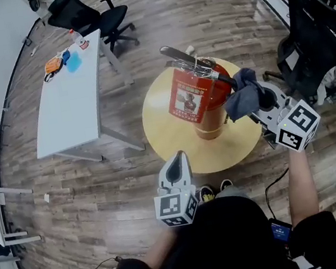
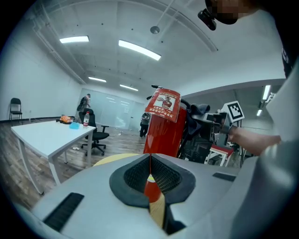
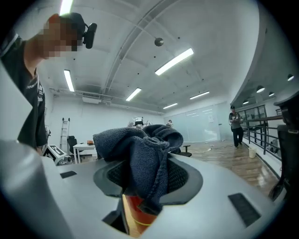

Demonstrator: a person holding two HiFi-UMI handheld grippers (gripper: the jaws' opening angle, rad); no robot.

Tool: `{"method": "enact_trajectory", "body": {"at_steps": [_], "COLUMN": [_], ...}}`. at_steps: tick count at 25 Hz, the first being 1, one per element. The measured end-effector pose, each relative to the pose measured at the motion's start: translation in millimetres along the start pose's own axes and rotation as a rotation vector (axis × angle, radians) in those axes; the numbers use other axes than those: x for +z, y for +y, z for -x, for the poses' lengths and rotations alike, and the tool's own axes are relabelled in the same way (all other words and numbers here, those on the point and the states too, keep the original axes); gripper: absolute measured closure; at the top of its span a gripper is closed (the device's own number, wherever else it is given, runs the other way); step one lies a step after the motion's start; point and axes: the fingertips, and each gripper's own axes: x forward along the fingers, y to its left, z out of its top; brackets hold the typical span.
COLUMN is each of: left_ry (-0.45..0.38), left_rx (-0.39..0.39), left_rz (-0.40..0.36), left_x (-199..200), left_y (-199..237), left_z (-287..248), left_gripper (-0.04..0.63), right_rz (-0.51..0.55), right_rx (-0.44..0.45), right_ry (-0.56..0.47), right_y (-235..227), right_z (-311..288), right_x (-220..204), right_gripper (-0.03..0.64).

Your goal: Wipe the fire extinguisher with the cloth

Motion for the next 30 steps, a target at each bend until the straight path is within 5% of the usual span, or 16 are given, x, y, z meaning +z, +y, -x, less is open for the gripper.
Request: {"method": "enact_trajectory", "body": {"at_steps": [13,18,23,27,30], "left_ry": [0.015,0.010,0.014,0.016,0.010], "left_rx": [-0.011,-0.025,-0.001,0.048,0.078], "left_rz": [-0.021,-0.032,-0.036,-0.032,-0.025], "left_x": [-3,-7,-16,-17,-17], "left_y": [-39,-55,-58,-50,-42], "left_z": [-11,-13,-9,1,8], "left_gripper": [0.572,0.572,0.571,0.572,0.572], "right_rz": [-0.041,-0.117,-0.202,-0.167,-0.181], "right_rx": [-0.042,-0.178,-0.168,-0.198,-0.215], "right_ry": [0.206,0.514,0.722,0.793,0.738], "right_y": [-22,-39,-10,2,5], "right_z": [-14,-11,-16,-26,-26], "right_x": [-123,-243,-337,-354,-325], "right_gripper": [0.443,0.468,0.469,0.469,0.473]}}
